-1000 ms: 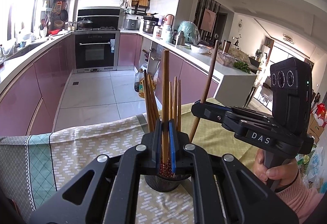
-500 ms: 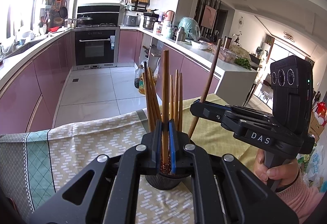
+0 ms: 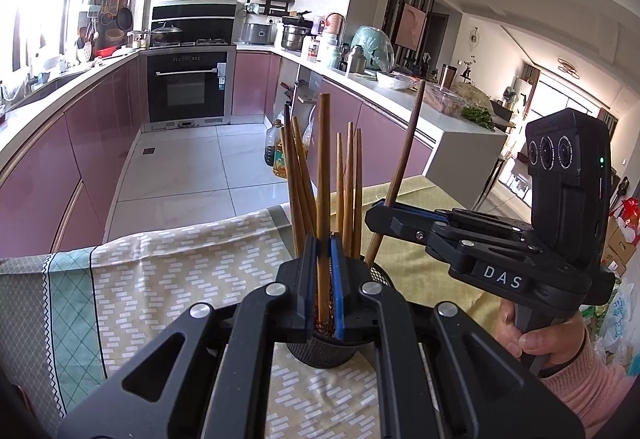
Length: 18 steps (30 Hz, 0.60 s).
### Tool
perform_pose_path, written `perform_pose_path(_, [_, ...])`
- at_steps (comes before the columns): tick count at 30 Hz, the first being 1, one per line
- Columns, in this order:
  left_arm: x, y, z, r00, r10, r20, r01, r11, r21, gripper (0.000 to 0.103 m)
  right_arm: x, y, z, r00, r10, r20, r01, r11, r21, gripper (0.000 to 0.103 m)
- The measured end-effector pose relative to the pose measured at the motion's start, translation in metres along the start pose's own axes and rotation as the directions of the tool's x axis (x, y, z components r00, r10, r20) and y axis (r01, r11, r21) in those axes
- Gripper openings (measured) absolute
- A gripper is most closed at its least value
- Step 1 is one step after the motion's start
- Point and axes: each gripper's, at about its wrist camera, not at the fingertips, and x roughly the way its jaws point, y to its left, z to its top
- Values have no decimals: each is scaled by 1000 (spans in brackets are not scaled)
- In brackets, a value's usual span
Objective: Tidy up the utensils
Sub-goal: 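Open both tools to release the chopsticks and pull back from the cup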
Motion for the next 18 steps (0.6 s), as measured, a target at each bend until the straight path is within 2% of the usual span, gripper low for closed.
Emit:
perform_pose_path(11, [14, 2, -2, 1000, 8, -24, -8, 1000, -7, 8, 12, 2, 0, 1000, -4, -27, 4, 1000, -1, 8])
perform_pose_path(13, [17, 4, -3, 999, 6, -33, -7, 1000, -13, 14, 11, 2, -1, 1000, -6, -27, 6, 1000, 1, 8])
perform_pose_path(18, [20, 6, -10, 999, 5, -41, -6, 1000, -21, 19, 9, 2, -3, 1000, -10, -23, 10, 1000, 1, 10])
